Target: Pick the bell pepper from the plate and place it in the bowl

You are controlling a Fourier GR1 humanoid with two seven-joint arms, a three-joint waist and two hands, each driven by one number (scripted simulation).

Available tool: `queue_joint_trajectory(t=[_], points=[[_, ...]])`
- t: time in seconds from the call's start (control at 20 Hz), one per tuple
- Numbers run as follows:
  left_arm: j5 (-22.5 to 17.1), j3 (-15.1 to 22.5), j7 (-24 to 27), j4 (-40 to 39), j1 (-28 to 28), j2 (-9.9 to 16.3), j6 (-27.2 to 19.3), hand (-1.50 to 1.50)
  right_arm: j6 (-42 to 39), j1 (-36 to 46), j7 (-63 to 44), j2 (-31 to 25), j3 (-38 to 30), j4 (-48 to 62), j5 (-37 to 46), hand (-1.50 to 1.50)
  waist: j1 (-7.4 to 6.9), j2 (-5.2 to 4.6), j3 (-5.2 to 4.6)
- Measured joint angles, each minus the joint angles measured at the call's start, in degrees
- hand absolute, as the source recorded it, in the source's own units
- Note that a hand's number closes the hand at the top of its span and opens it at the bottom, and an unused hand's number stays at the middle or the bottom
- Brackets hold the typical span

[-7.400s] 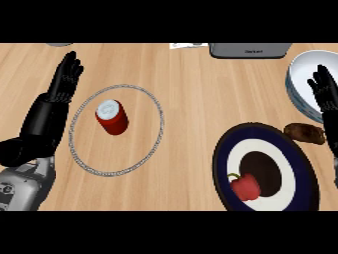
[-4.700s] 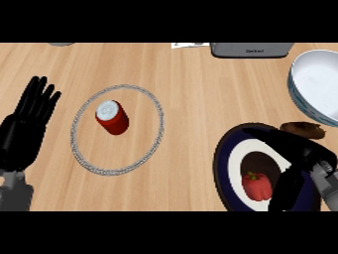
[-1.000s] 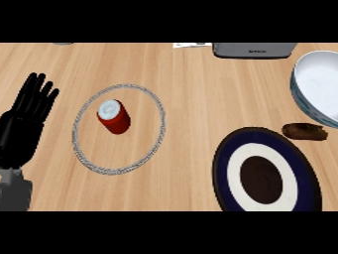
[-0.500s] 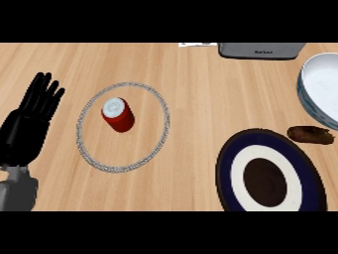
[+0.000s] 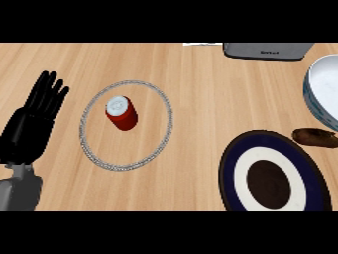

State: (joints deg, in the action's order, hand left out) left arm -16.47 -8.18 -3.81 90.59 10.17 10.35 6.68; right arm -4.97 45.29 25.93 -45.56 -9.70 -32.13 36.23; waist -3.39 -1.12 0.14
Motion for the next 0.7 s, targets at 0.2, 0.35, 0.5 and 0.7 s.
queue_joint_trajectory(t=[0.2,0.35,0.5,0.7], points=[[-0.08,0.57,-0.52,0.91,0.23,-0.31,0.02,0.00,0.65,2.96,-1.81,1.42,1.23,7.70,2.80,1.50,-0.91,-0.34,0.05],[0.08,0.91,-0.47,1.00,0.35,-0.49,0.08,0.00,-2.11,4.98,-2.36,1.88,1.49,12.64,3.47,-1.50,-1.43,-0.64,0.11],[0.58,1.69,-0.81,0.94,1.01,-1.15,-0.45,0.00,-4.29,5.90,0.65,2.98,1.82,15.79,3.80,-1.50,-1.38,-0.78,0.18],[0.57,1.58,-1.21,1.24,1.30,-0.98,-0.59,0.00,-6.55,7.48,5.29,3.49,-1.36,18.59,0.71,-1.50,-1.45,-0.86,0.26]])
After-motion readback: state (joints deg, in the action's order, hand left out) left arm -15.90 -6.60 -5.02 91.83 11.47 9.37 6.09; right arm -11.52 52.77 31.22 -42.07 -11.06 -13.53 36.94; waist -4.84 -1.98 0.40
